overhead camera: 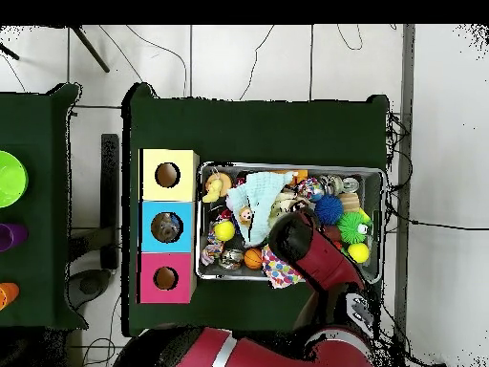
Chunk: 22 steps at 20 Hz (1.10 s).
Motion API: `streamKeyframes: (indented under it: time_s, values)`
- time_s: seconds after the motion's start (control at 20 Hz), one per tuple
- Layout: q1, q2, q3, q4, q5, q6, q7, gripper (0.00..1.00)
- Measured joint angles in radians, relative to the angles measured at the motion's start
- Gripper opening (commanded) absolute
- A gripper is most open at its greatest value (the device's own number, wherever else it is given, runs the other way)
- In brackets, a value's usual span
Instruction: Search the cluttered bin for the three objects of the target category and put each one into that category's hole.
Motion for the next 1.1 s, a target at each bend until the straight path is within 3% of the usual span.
streamKeyframes:
  time_s: [0.65, 1.1]
  values:
    - [0.007, 0.002, -0.007, 0.0, 0.009, 0.0, 0.0, 0.0]
    - [0.076, 0.006, -0.071, -0.01, 0.03, 0.065, 0.0, 0.0]
